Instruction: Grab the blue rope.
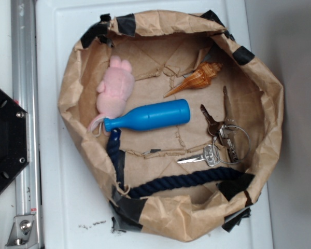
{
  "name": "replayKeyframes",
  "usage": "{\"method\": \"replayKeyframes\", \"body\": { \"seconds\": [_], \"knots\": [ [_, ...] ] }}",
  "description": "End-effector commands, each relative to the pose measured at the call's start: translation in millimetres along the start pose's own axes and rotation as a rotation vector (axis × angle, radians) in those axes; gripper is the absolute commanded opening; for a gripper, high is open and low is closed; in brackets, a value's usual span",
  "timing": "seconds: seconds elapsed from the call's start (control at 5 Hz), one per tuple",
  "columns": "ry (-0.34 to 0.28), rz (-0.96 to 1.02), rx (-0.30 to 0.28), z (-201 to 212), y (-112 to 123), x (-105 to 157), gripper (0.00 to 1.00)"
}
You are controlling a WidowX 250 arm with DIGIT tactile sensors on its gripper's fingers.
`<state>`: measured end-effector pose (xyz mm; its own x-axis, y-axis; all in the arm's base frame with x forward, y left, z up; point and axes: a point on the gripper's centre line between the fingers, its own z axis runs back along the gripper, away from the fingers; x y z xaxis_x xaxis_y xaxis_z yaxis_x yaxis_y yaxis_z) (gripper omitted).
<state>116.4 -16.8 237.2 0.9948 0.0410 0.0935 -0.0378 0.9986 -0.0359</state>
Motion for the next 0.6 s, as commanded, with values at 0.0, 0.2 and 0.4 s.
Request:
{"method": "replayKeyframes", "body": {
  "seconds": [0.0,0.2,0.4],
  "knots": [
    [0.000,0.000,0.000,0.0,0.0,0.0,1.00],
    [-0.068,0.059,-0.029,-23.6,8.5,48.3,1.00],
    [-0.094,0.075,-0.057,-45.8,12.0,91.5,1.00]
  ]
}}
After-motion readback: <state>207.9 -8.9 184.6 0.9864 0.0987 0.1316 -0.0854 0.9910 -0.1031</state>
